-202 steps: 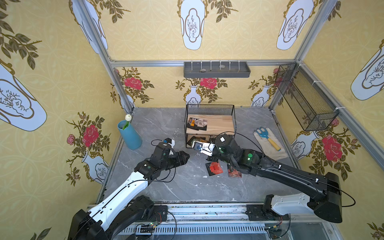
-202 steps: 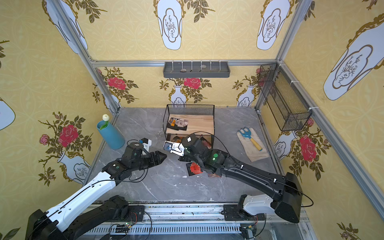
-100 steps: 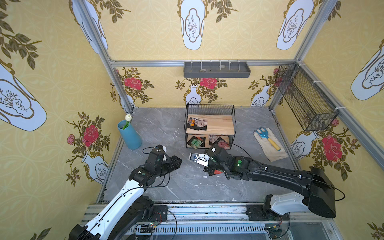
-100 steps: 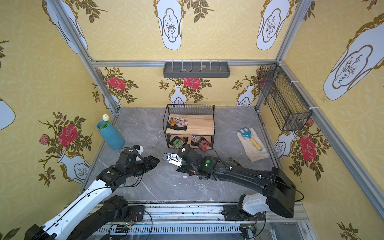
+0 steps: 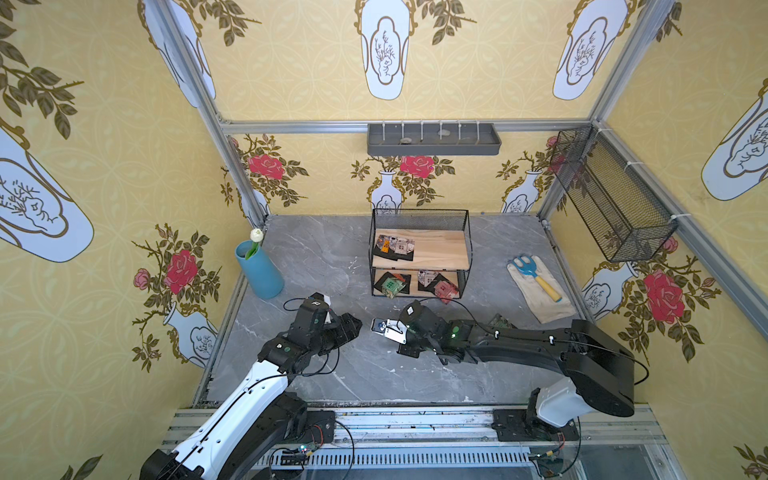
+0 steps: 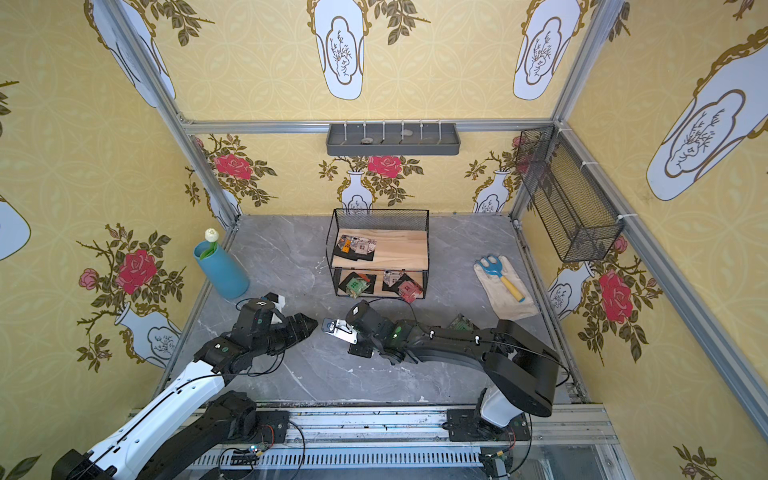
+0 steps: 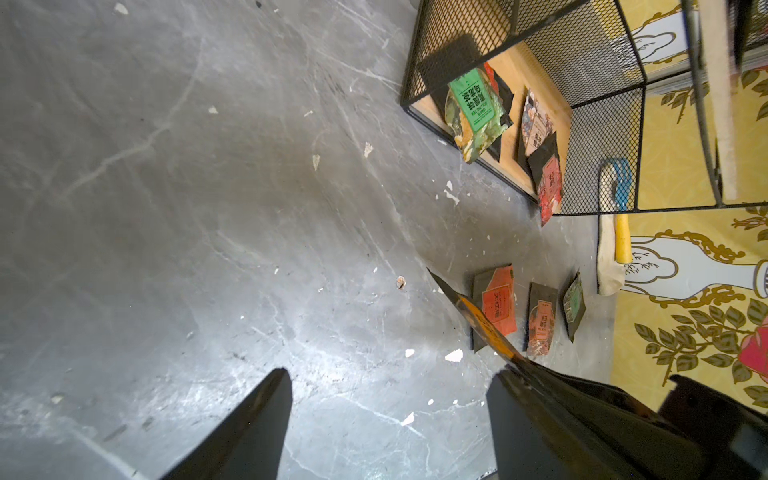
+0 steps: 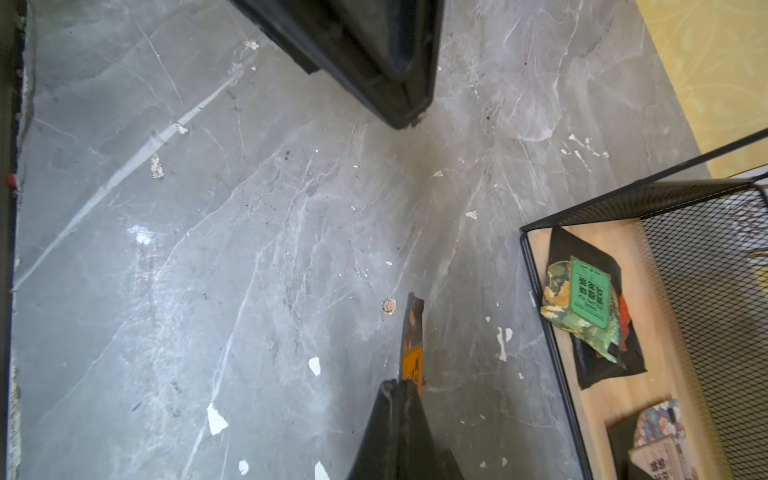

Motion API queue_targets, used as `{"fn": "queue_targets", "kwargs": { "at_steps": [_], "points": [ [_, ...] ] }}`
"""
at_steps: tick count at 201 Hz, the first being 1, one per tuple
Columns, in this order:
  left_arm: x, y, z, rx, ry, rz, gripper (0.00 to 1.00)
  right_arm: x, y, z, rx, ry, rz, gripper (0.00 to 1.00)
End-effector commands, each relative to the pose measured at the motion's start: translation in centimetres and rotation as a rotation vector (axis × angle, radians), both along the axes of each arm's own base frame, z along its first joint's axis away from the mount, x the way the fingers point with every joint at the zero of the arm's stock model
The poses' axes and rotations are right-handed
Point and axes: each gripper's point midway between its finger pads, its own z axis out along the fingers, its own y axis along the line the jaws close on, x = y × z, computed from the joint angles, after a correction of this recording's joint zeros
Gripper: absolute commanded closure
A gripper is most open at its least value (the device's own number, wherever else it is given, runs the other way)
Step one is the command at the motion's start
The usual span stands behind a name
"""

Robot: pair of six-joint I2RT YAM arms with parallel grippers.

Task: Remove the tea bags from the shelf
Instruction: Place the tea bag at the center of the board.

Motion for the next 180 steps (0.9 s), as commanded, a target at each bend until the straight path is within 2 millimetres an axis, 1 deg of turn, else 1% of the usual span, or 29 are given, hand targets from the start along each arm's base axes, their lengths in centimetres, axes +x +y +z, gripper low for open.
{"fn": "queue_targets", "kwargs": {
  "at_steps": [1,59,85,135,154,166,180],
  "points": [
    [0.0,-0.1,0.0,-0.009,-0.004,0.000,0.17,-0.4,1.2,0.0,0.055,0.030,0.014,1.00],
    [-0.1,0.0,-0.2,-0.009,0.000,0.000,0.17,-2.0,1.2,-3.3,0.009,0.133,0.022,1.00],
    [-0.1,0.0,-0.2,-0.010,0.000,-0.001,0.17,-2.7,1.3,-4.1,0.015,0.181,0.032,0.99],
    [-0.3,0.0,-0.4,-0.013,0.002,0.001,0.17,-3.3,1.3,-5.6,0.001,0.223,0.029,0.91],
    [-0.2,0.0,-0.3,-0.014,0.001,-0.001,0.17,-3.2,1.4,-5.9,-0.004,0.227,0.026,0.86],
    [-0.2,0.0,-0.3,-0.015,0.000,-0.001,0.17,-3.3,1.3,-6.1,-0.007,0.233,0.025,0.82],
    [-0.2,-0.1,-0.3,-0.014,-0.001,-0.003,0.17,-3.4,1.4,-5.9,-0.002,0.239,0.024,0.78]
  ]
}}
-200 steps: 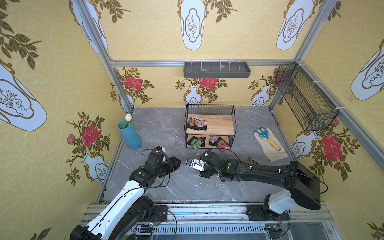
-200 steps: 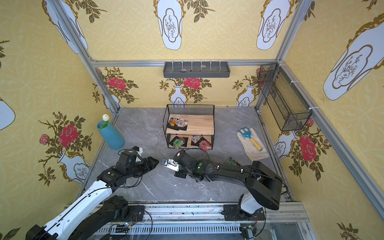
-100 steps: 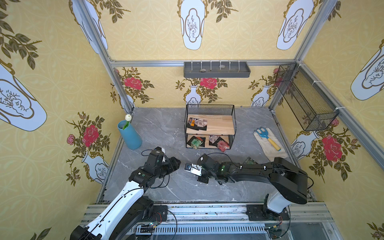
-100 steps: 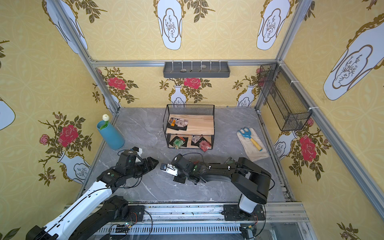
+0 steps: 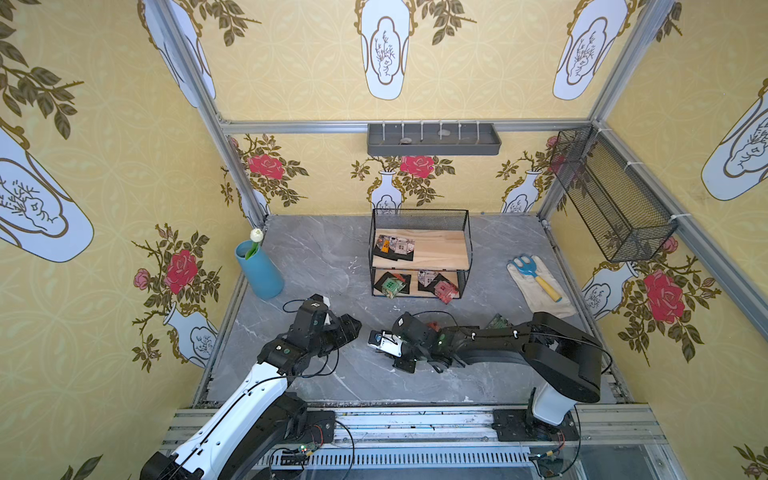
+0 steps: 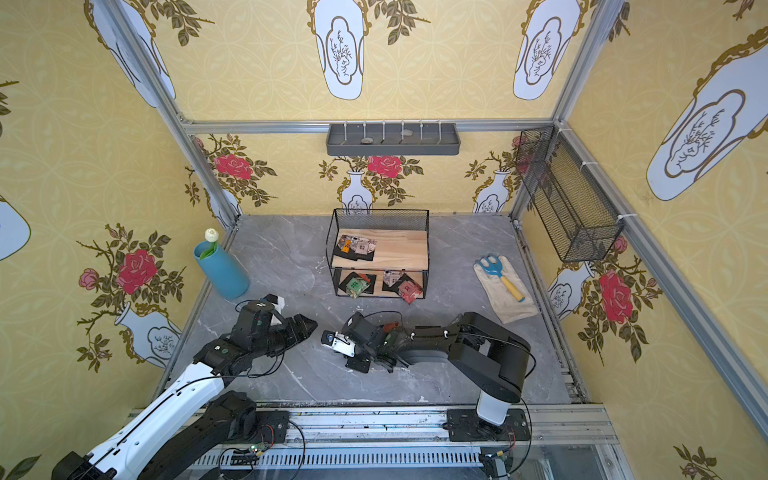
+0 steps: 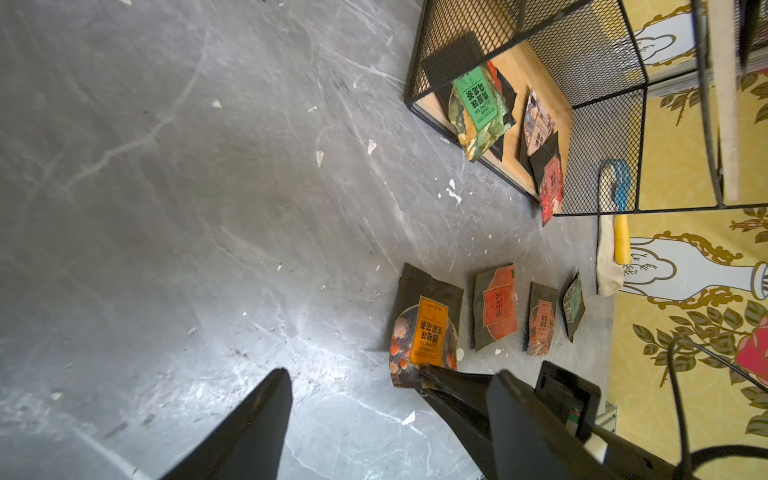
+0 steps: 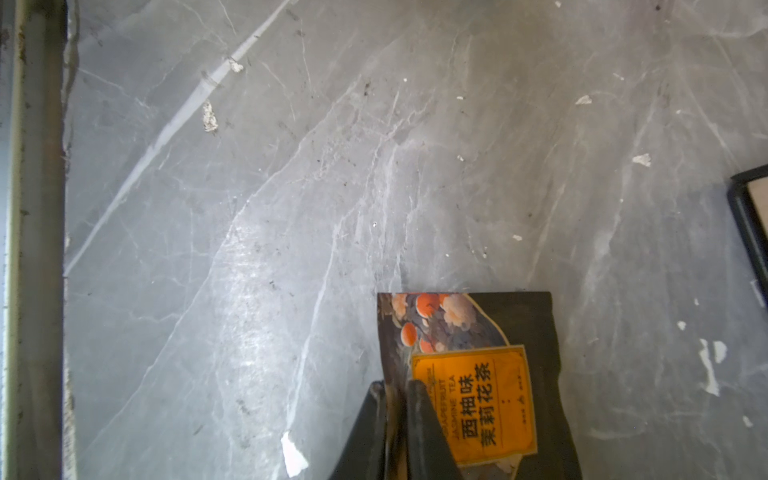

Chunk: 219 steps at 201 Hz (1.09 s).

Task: Remove the tea bags from the shelf
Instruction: Place the tea bag at the center of the board.

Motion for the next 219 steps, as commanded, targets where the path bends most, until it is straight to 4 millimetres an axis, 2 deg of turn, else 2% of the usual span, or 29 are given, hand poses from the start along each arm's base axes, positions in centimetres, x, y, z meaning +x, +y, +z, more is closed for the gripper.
{"fn": "queue_targets", "kwargs": {
  "at_steps": [1,59,84,131,166,219],
  "points": [
    [0.0,-0.1,-0.1,-0.006,-0.003,-0.008,0.17,-0.1,0.7,0.5,0.039,0.009,-0.003,0.78],
    [0.2,-0.2,0.2,-0.005,-0.006,-0.011,0.17,0.1,0.7,1.9,0.057,-0.013,-0.007,0.67],
    [0.7,0.3,0.5,-0.004,-0.014,0.015,0.17,0.2,0.8,3.4,0.088,-0.023,-0.021,0.66],
    [1.8,0.0,2.0,-0.006,-0.054,-0.001,0.15,1.3,1.0,6.9,0.175,-0.011,-0.092,0.56],
    [3.5,-0.4,3.8,-0.023,-0.099,-0.027,0.14,3.2,0.7,10.6,0.280,0.053,-0.208,0.51],
    [7.0,-0.5,6.7,-0.088,-0.156,-0.054,0.15,7.1,-2.0,16.4,0.477,0.212,-0.408,0.44]
  ]
}}
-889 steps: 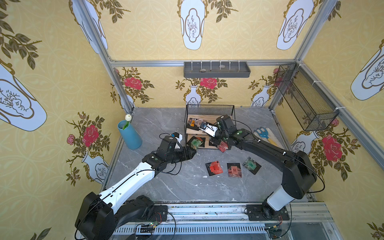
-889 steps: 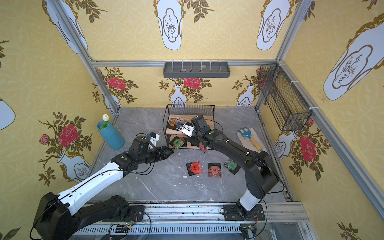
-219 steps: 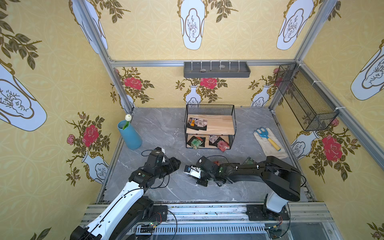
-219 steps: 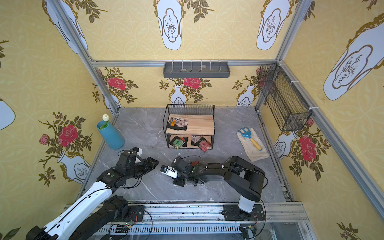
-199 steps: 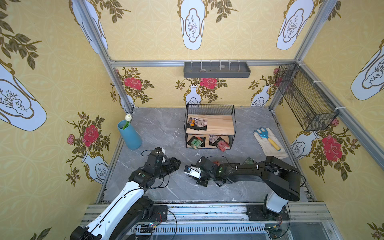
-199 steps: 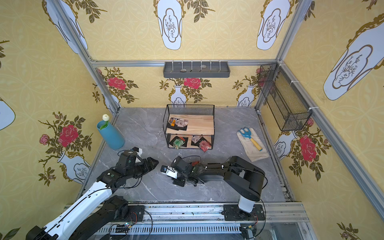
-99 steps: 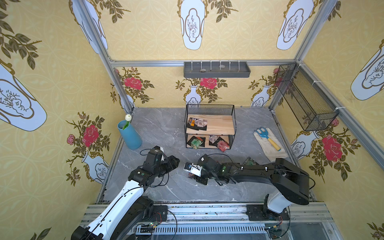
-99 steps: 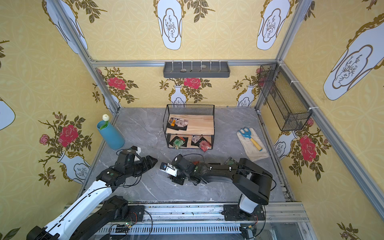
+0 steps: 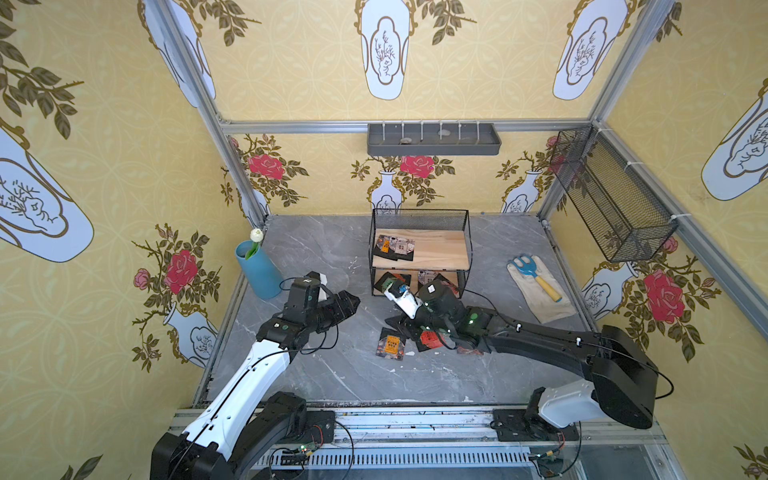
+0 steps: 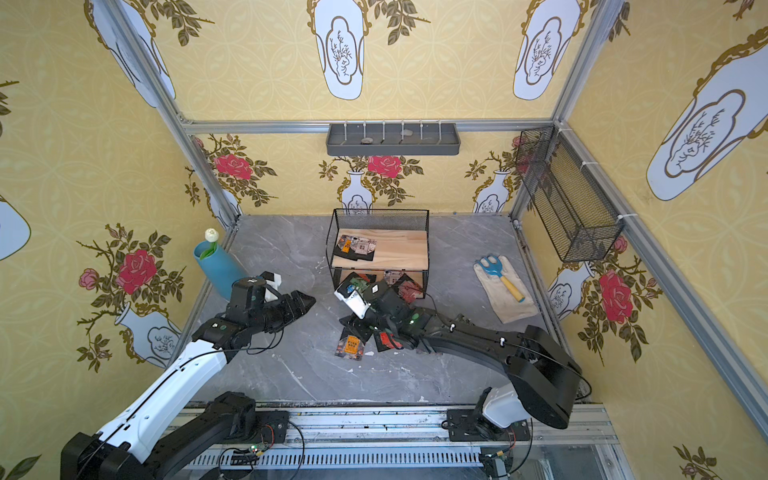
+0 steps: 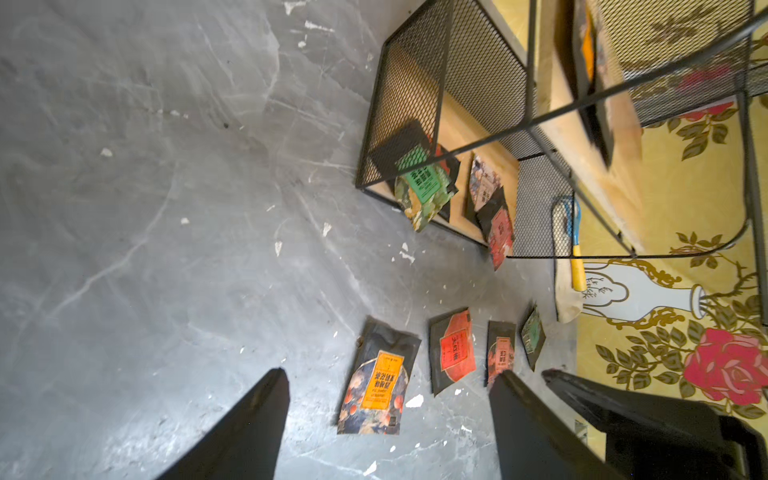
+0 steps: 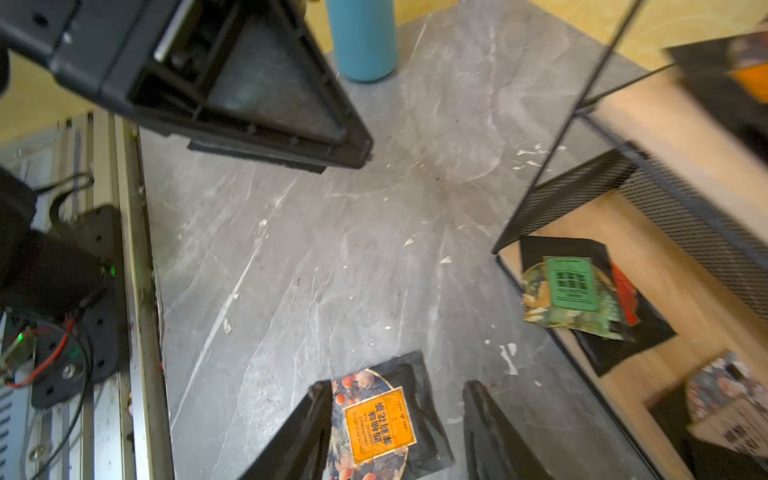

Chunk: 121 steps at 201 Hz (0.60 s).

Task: Remove the tea bags from the shelf
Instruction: Place the tea bag at the center of the board.

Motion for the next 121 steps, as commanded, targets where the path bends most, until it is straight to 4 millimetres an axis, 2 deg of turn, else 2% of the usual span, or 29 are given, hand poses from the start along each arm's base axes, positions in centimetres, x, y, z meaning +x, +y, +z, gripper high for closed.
{"fn": "queue_targets", "kwargs": {
  "at_steps": [1,58,92,121],
  "points": [
    [1.5,-0.7,1.8,-0.045,-0.068,-0.058,0.16,0.6,-0.6,2.5,0.117,0.115,-0.060,0.44],
    [5.5,-0.9,3.7,-0.124,-0.108,-0.080,0.18,2.5,-3.2,6.9,0.281,0.241,-0.133,0.42],
    [7.7,-1.0,4.5,-0.181,-0.129,-0.095,0.21,2.7,-3.7,8.4,0.323,0.253,-0.147,0.42],
    [9.8,-0.8,5.3,-0.205,-0.151,-0.102,0.23,2.8,-3.9,8.8,0.338,0.269,-0.159,0.42]
  ]
}}
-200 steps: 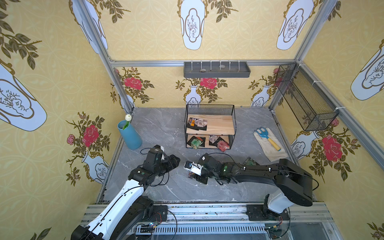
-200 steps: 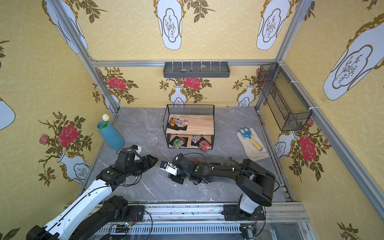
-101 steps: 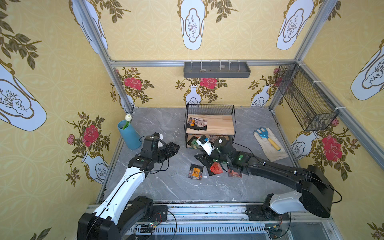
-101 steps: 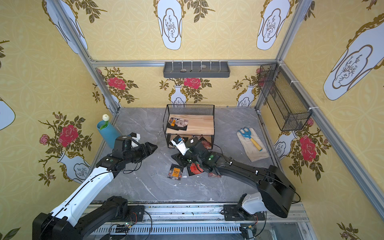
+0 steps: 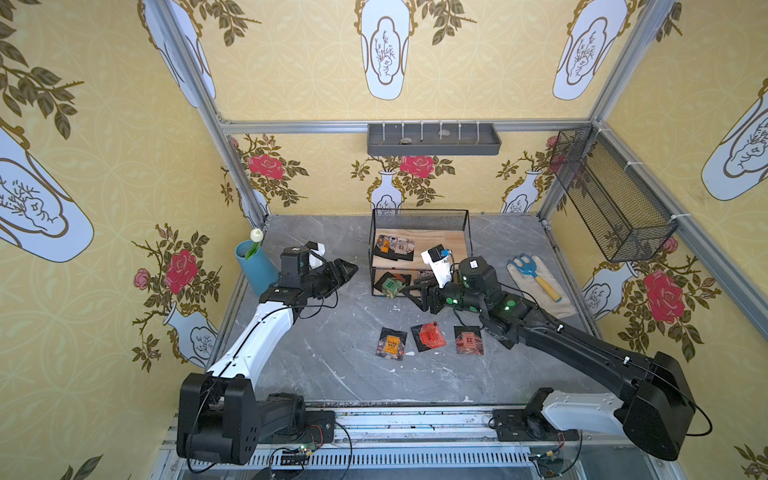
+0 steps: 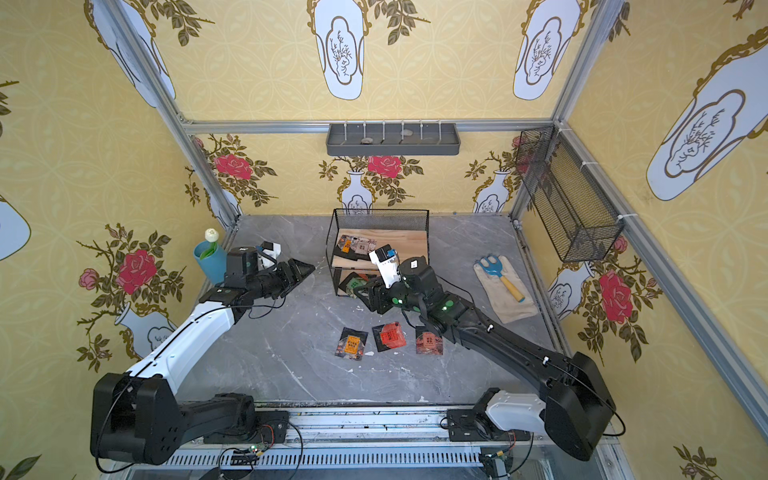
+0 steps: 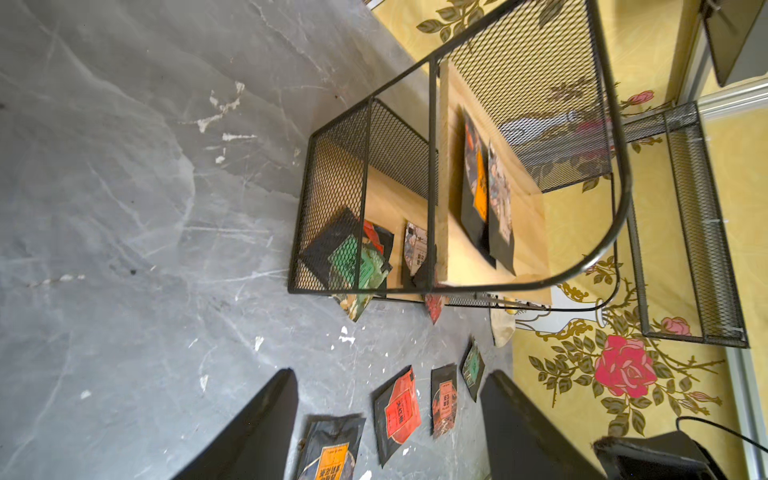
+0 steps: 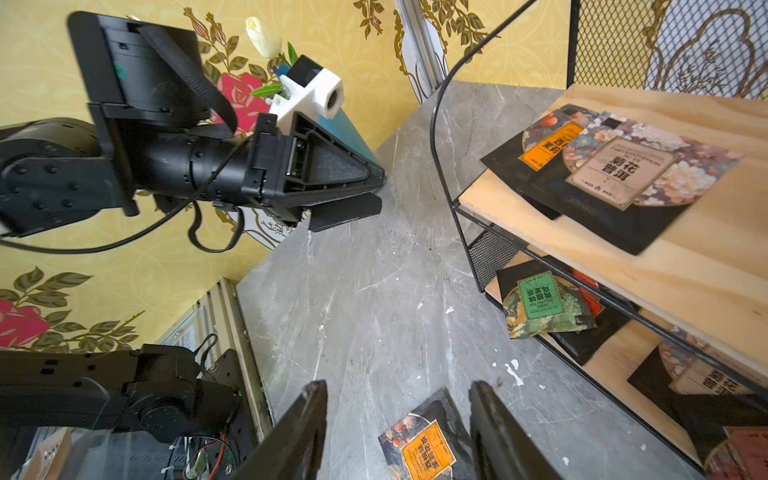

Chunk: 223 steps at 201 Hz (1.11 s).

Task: Remove the tea bags from the shelf
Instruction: Pick up the tea bag from the shelf.

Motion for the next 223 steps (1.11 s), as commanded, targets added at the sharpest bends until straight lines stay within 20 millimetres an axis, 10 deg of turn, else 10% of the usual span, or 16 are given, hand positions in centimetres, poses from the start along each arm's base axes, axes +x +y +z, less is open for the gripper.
{"fn": "queue_targets", "kwargs": {
  "at_steps": [1,119,223],
  "points": [
    [1.6,-0.6,1.8,-0.049,-0.071,-0.045,0.23,-0.1,0.1,0.9,0.037,0.024,0.002,0.42],
    [8.8,-3.2,1.0,-0.201,-0.029,-0.167,0.30,1.8,-0.2,1.0,0.067,0.058,-0.021,0.43],
    [9.4,-6.3,-1.6,-0.218,0.026,-0.251,0.29,2.6,-1.1,0.7,0.081,0.074,-0.032,0.43]
  ]
}}
